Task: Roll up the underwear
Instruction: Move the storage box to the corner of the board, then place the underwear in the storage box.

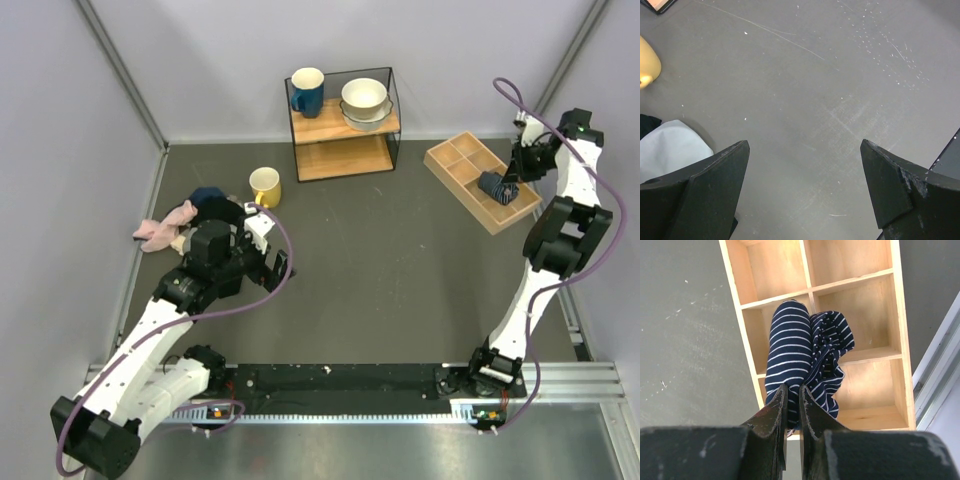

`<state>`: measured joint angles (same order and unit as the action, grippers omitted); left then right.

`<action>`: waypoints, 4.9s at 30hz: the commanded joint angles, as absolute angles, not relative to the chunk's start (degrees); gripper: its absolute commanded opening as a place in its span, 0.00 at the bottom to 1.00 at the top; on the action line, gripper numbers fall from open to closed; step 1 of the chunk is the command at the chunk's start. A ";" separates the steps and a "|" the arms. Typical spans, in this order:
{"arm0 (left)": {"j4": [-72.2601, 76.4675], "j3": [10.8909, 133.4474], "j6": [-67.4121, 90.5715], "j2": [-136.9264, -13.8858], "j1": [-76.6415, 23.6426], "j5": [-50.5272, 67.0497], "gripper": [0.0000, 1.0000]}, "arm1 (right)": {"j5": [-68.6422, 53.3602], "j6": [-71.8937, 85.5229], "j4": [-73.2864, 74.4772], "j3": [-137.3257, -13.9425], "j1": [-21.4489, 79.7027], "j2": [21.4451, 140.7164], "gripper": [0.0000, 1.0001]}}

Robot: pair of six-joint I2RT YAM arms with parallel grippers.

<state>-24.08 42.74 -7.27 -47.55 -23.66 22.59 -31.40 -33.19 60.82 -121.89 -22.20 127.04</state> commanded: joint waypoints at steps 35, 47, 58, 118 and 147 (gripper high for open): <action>-22.76 42.63 -7.74 -47.37 -22.94 23.47 0.99 | -13.89 3.24 35.96 -103.28 -18.63 114.09 0.00; -22.76 42.54 -7.74 -47.37 -22.94 23.38 0.99 | -11.25 12.48 32.26 -100.99 -15.47 114.69 0.00; -22.76 42.54 -7.82 -47.55 -22.94 23.64 0.99 | -9.50 18.89 27.43 -96.16 -13.62 116.63 0.00; -22.76 42.63 -7.30 -46.67 -22.94 26.46 0.99 | -1.04 -6.59 65.13 -118.74 3.52 146.78 0.03; -22.68 42.54 -7.21 -45.97 -22.94 26.54 0.99 | -5.35 -13.09 61.79 -121.03 0.18 119.19 0.48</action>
<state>-24.10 42.63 -7.27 -47.13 -23.27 25.93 -3.31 -11.07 62.48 -123.44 0.14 125.56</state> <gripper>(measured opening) 0.987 0.480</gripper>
